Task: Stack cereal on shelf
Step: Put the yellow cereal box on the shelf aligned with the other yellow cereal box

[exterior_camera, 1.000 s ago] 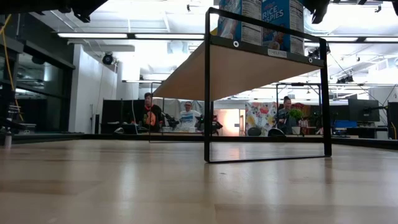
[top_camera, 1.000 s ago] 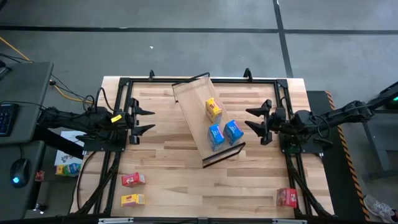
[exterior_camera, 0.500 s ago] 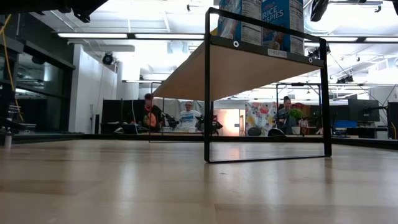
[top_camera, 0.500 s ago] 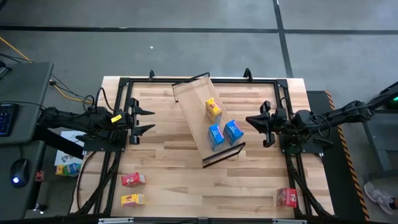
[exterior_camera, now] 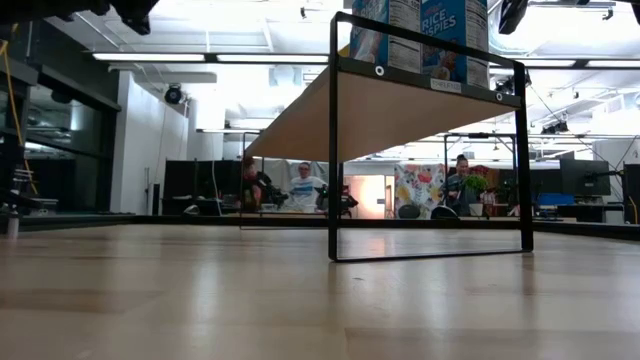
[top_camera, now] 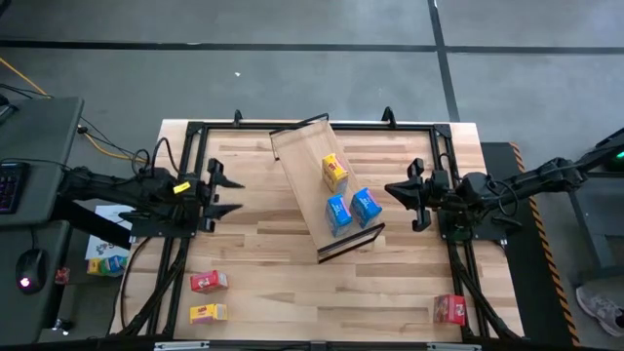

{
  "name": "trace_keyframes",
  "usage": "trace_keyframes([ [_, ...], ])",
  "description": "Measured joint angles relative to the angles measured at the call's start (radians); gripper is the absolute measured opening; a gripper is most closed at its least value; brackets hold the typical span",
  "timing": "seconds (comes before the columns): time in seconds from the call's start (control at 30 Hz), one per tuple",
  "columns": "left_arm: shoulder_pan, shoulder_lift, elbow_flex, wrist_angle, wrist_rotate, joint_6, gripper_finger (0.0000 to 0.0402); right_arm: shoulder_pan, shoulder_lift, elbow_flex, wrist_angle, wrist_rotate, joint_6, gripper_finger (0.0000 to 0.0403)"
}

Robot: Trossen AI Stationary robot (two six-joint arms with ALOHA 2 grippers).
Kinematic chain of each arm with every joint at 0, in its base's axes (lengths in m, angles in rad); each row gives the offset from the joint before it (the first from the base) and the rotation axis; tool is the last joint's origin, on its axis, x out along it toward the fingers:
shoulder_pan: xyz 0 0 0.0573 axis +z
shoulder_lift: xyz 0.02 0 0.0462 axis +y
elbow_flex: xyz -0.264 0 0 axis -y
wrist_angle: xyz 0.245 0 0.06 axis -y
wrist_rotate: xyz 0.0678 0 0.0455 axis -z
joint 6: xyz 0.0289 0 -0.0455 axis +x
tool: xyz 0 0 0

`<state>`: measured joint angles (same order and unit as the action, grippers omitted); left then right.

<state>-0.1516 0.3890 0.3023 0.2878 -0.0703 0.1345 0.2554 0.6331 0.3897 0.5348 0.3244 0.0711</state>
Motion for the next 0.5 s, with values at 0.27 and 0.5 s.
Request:
trace_keyframes([
  [0.27,0.001,0.181,0.135,-0.132,0.040,-0.002,0.0216,0.000,0.001,0.000,0.000,0.005,0.000,0.0012],
  [0.5,0.000,0.321,0.422,-0.568,0.035,-0.134,0.0216,0.000,0.001,0.000,-0.010,0.005,0.000,0.0012],
])
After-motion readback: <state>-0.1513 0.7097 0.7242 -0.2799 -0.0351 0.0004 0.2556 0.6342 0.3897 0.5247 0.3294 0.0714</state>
